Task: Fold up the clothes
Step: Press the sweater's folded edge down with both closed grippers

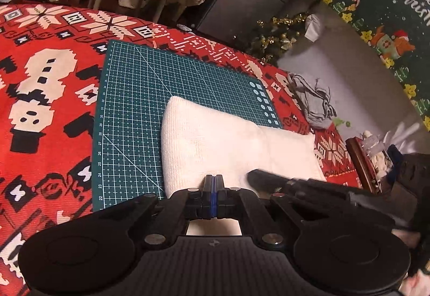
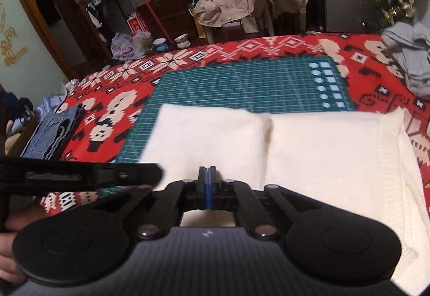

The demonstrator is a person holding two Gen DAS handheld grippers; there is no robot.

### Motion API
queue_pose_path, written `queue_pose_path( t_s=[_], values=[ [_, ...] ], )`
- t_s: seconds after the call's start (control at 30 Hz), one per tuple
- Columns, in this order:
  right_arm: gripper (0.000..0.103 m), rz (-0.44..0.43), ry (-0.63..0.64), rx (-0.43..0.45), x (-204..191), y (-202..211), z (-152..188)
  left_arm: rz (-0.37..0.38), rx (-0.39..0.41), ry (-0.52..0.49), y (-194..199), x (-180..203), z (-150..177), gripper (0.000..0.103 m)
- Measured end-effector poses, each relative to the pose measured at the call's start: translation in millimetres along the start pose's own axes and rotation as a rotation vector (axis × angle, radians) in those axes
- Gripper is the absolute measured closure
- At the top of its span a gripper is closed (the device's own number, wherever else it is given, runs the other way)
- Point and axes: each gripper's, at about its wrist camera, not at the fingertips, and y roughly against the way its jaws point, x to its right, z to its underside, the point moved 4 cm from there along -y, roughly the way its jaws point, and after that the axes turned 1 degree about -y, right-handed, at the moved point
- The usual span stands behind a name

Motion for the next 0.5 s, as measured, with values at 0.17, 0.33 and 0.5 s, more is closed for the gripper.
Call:
queue_pose_path(
  t_s=[0.17, 0.33, 0.5],
  values=[
    [0.101, -0.006, -0.029, 0.024, 16, 4, -7, 0.029, 0.048, 0.005, 2, 4, -25, 0.103],
    [0.101, -0.049, -0.026, 0.042, 1, -11, -30, 0.0, 0.023, 0.007, -25, -2, -48, 0.103],
    [0.103, -0.031, -0.058, -0.007, 3, -49, -32, -0.001, 0.02, 0.015, -32, -10, -44, 0.102]
  ],
)
